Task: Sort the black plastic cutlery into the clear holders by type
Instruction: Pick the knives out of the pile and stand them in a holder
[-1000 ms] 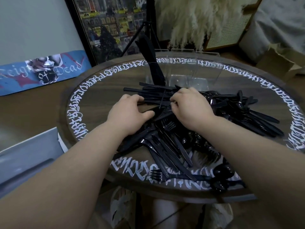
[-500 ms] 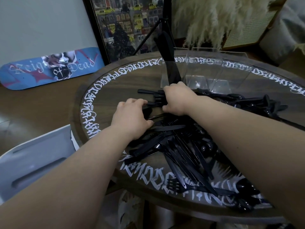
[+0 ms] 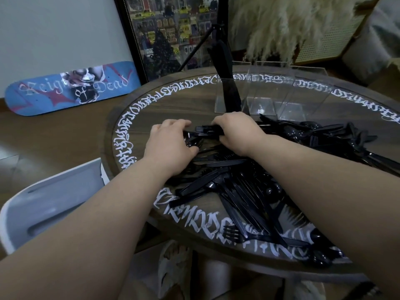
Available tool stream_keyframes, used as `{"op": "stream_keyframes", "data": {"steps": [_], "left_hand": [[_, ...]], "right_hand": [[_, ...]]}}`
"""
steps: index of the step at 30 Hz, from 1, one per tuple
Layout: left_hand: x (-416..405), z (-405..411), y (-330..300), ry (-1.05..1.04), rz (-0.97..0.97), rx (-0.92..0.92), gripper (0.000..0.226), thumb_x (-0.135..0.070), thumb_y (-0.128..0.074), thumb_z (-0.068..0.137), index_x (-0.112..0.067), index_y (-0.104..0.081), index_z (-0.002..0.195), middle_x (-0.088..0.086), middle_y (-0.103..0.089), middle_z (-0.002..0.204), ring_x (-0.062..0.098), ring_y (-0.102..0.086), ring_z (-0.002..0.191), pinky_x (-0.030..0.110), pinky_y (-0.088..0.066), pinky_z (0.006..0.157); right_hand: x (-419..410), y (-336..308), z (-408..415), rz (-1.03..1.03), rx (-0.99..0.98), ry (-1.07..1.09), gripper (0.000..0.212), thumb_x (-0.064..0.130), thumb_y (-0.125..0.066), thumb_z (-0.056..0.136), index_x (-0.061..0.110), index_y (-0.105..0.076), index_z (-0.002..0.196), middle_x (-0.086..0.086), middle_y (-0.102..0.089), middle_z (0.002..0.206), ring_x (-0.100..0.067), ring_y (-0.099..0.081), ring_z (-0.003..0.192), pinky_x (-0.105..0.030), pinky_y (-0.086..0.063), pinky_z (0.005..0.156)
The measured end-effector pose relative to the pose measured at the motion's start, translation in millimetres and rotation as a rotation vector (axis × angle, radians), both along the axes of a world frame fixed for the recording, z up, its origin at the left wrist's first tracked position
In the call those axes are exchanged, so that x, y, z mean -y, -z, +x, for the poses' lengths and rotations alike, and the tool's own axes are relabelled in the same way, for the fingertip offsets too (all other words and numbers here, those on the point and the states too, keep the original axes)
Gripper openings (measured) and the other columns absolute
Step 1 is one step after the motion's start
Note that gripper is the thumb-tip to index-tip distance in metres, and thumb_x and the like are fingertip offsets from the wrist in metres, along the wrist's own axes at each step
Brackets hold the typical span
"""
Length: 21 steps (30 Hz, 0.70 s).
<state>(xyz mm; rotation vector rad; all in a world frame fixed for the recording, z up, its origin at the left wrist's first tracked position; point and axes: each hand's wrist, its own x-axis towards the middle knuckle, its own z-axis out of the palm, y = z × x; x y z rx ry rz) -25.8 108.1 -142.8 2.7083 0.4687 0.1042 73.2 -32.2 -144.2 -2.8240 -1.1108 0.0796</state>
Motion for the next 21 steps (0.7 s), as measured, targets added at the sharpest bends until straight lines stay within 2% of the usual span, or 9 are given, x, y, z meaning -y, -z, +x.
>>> {"op": "stream_keyframes", "data": {"steps": [4,8,12,13,15,16,19,21], "left_hand": [[1,-2,-8,0.015,0.016,0.062,0.069,-0.037,-0.07,0.081,-0.03,-0.039,0.142,-0.002,-0.042,0.144,0.028,-0.031,0.133,0.034,-0.028,0.108],[5,-9,-5,0.089,0.011,-0.009,0.054,-0.035,-0.068,0.082,-0.034,-0.051,0.133,-0.002,-0.053,0.134,0.026,-0.041,0.128,0.04,-0.038,0.105],[9,-17,-2,0.177,-0.001,-0.083,0.036,-0.027,-0.065,0.085,-0.032,-0.063,0.121,-0.008,-0.065,0.119,0.017,-0.057,0.112,0.032,-0.046,0.095],[11,-19,-3,0.193,-0.002,-0.097,0.033,-0.026,-0.065,0.086,-0.031,-0.064,0.119,-0.009,-0.066,0.116,0.016,-0.059,0.109,0.029,-0.046,0.092],[14,-22,-3,0.212,-0.005,-0.091,0.032,-0.025,-0.063,0.088,-0.03,-0.064,0.119,-0.008,-0.067,0.116,0.016,-0.059,0.109,0.027,-0.046,0.091],[15,-22,-4,0.217,-0.005,-0.079,0.033,-0.025,-0.061,0.089,-0.03,-0.063,0.121,-0.007,-0.066,0.119,0.016,-0.059,0.111,0.027,-0.045,0.093],[26,-21,-5,0.252,0.005,-0.046,0.034,-0.026,-0.059,0.091,-0.028,-0.061,0.125,-0.005,-0.064,0.124,0.017,-0.056,0.116,0.026,-0.042,0.094],[35,-19,-5,0.284,-0.002,-0.038,0.035,-0.026,-0.06,0.091,-0.027,-0.061,0.126,-0.004,-0.062,0.126,0.016,-0.056,0.117,0.027,-0.043,0.097]], "right_hand": [[9,-12,-24,0.086,0.043,-0.075,0.039,0.009,-0.054,0.087,0.018,-0.059,0.125,-0.007,-0.063,0.111,-0.028,-0.055,0.106,-0.041,-0.046,0.089],[24,-14,-53,0.088,0.035,-0.128,0.04,0.014,-0.057,0.088,0.019,-0.057,0.128,-0.005,-0.061,0.113,-0.027,-0.053,0.108,-0.04,-0.044,0.091],[49,-9,-72,0.066,-0.003,-0.11,0.041,0.021,-0.058,0.088,0.019,-0.055,0.129,-0.003,-0.059,0.117,-0.024,-0.052,0.113,-0.036,-0.043,0.094],[57,-9,-75,0.085,-0.017,-0.094,0.044,0.023,-0.059,0.088,0.02,-0.054,0.131,-0.002,-0.058,0.122,-0.023,-0.049,0.119,-0.033,-0.04,0.099],[73,-6,-81,0.09,-0.015,-0.074,0.05,0.027,-0.062,0.089,0.019,-0.05,0.136,-0.002,-0.051,0.136,-0.021,-0.037,0.134,-0.025,-0.026,0.11],[80,-5,-83,0.086,-0.006,-0.07,0.053,0.03,-0.063,0.089,0.018,-0.048,0.138,-0.004,-0.047,0.142,-0.022,-0.029,0.14,-0.026,-0.018,0.115],[101,0,-85,0.076,-0.015,-0.037,0.058,0.03,-0.065,0.087,0.02,-0.046,0.14,-0.007,-0.037,0.149,-0.027,-0.016,0.146,-0.049,-0.021,0.116],[115,1,-86,0.06,-0.024,-0.002,0.059,0.03,-0.065,0.086,0.024,-0.044,0.141,-0.005,-0.032,0.152,-0.026,-0.011,0.147,-0.052,-0.02,0.116]]}}
